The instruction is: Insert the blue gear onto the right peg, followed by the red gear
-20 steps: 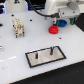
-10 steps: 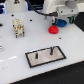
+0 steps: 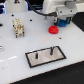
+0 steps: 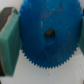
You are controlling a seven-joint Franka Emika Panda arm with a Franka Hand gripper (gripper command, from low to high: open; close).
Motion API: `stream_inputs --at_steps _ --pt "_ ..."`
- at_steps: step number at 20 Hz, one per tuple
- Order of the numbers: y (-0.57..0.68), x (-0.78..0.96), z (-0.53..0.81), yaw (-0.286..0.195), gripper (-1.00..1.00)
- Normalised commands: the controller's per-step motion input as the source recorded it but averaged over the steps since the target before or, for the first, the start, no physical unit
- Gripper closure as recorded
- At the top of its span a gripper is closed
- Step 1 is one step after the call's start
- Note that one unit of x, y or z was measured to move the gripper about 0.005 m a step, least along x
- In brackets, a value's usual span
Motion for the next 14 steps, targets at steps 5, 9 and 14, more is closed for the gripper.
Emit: stream_inputs --at_steps 5,9,14 --pt "-0.10 0.23 0.48 0.000 1.00" --pt "-0.22 0.43 0.60 0.000 1.00" --pt "-0.28 0.55 0.59 0.000 1.00"
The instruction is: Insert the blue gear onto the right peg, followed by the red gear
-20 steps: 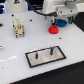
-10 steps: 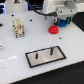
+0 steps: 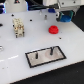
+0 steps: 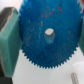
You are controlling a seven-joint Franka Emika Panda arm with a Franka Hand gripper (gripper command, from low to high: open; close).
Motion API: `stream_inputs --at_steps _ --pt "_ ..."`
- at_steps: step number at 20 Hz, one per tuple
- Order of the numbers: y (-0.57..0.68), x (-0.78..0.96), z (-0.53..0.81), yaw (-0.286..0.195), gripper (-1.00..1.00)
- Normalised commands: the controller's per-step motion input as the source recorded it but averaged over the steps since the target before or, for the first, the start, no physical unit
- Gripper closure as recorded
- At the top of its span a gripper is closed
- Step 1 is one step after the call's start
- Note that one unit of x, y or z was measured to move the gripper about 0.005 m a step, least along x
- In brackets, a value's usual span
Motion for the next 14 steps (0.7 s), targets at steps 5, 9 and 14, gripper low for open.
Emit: stream_inputs --at_steps 5,9,14 --pt "-0.26 0.66 0.54 0.000 1.00" --pt "-0.21 0.75 0.49 0.000 1.00" --pt "-0.26 0.77 0.45 0.000 1.00"
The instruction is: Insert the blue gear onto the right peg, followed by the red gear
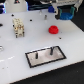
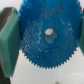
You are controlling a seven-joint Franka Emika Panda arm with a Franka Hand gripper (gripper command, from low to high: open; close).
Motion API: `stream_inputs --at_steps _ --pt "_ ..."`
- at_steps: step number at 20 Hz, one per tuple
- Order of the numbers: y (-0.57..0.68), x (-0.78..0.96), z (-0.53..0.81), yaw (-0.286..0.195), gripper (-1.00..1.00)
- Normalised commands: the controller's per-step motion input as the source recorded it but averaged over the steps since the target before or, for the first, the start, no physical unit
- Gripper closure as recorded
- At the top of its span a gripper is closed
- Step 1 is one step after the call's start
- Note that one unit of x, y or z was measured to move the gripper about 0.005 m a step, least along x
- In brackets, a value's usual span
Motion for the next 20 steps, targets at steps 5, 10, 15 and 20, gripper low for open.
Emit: stream_inputs --at_steps 5,10,15,20 --pt "-0.27 0.78 0.37 0.000 1.00" --pt "-0.26 0.80 0.33 0.000 1.00" --pt "-0.27 0.80 0.29 0.000 1.00" --pt "-0.28 0.77 0.19 0.000 1.00"
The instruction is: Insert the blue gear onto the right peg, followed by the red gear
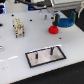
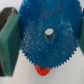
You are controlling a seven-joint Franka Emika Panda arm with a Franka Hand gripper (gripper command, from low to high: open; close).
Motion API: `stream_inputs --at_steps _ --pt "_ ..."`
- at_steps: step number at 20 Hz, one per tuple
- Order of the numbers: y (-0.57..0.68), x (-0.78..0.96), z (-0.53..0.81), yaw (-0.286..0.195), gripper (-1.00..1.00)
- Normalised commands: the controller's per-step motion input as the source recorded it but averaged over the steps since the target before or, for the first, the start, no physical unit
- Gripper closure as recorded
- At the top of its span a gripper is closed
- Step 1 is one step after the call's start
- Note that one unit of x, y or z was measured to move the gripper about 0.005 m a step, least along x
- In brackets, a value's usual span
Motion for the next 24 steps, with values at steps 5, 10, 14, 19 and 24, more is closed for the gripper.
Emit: stream_inputs --at_steps 5,10,14,19,24 --pt "-0.28 0.75 0.12 0.000 1.00" --pt "-0.27 0.65 0.02 0.000 1.00" --pt "-0.26 0.54 0.00 0.000 1.00" --pt "-0.29 0.39 -0.04 0.000 1.00" --pt "-0.24 0.30 -0.07 0.000 1.00"
